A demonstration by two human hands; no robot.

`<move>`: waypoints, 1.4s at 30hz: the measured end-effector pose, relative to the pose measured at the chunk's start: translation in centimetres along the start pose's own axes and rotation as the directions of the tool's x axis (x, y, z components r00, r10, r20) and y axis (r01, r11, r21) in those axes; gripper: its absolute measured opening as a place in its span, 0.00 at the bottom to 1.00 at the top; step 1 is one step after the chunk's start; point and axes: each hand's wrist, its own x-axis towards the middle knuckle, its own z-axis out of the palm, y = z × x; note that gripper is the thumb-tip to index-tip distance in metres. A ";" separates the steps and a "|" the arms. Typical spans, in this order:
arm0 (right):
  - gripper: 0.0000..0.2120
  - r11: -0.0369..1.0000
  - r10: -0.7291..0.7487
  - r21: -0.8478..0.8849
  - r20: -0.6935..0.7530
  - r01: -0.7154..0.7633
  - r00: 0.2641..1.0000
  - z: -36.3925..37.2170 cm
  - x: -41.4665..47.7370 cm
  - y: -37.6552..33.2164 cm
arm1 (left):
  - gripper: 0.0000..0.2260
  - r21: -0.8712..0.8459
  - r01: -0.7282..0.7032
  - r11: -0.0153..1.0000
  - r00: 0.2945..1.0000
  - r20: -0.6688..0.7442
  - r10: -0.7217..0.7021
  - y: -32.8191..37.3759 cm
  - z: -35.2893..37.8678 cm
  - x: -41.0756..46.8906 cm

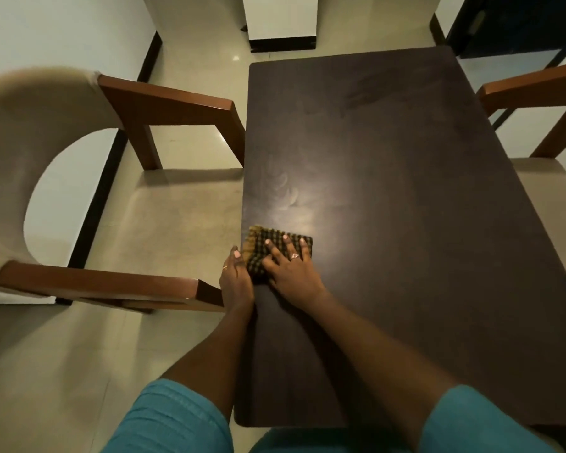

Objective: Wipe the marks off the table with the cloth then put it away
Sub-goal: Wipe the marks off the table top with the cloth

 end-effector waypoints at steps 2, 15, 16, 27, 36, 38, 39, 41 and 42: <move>0.18 0.998 0.053 0.020 0.000 -0.053 0.999 -1.0 2.4 1.8 | 0.19 -0.014 0.017 1.000 1.000 0.023 -0.016 0.5 0.2 0.0; 0.19 0.940 0.333 0.059 0.048 -0.335 0.942 -5.3 9.2 10.5 | 0.18 0.158 -0.059 0.986 0.998 0.014 0.058 2.2 1.9 1.3; 0.19 0.952 0.303 0.035 0.046 -0.304 0.952 -5.1 9.0 10.0 | 0.18 0.152 -0.053 0.987 0.999 0.006 0.052 2.4 2.0 1.5; 0.20 0.979 -0.161 -0.102 0.129 0.175 0.978 -2.0 4.2 5.7 | 0.20 0.194 -0.012 0.981 0.993 -0.115 0.035 3.7 3.7 3.4; 0.17 0.999 -0.025 0.040 0.052 0.023 0.998 -5.5 11.5 9.8 | 0.19 0.277 0.127 0.952 0.948 -0.315 -0.035 4.9 6.7 3.7; 0.16 0.996 0.063 0.063 0.012 -0.064 0.998 -6.5 13.5 11.7 | 0.19 0.314 0.135 0.940 0.947 -0.320 -0.029 5.9 7.6 3.9; 0.16 0.992 0.107 0.072 0.000 -0.107 0.994 -6.9 14.4 12.8 | 0.19 0.348 0.119 0.930 0.952 -0.305 -0.008 6.5 8.0 4.1; 0.17 0.977 0.204 0.072 -0.022 -0.202 0.979 -7.7 16.1 15.6 | 0.19 0.416 0.069 0.907 0.965 -0.258 0.045 7.6 9.2 4.7; 0.18 0.964 0.258 0.074 -0.029 -0.255 0.966 -8.0 16.8 17.3 | 0.20 0.457 0.041 0.889 0.971 -0.226 0.072 8.1 9.9 5.1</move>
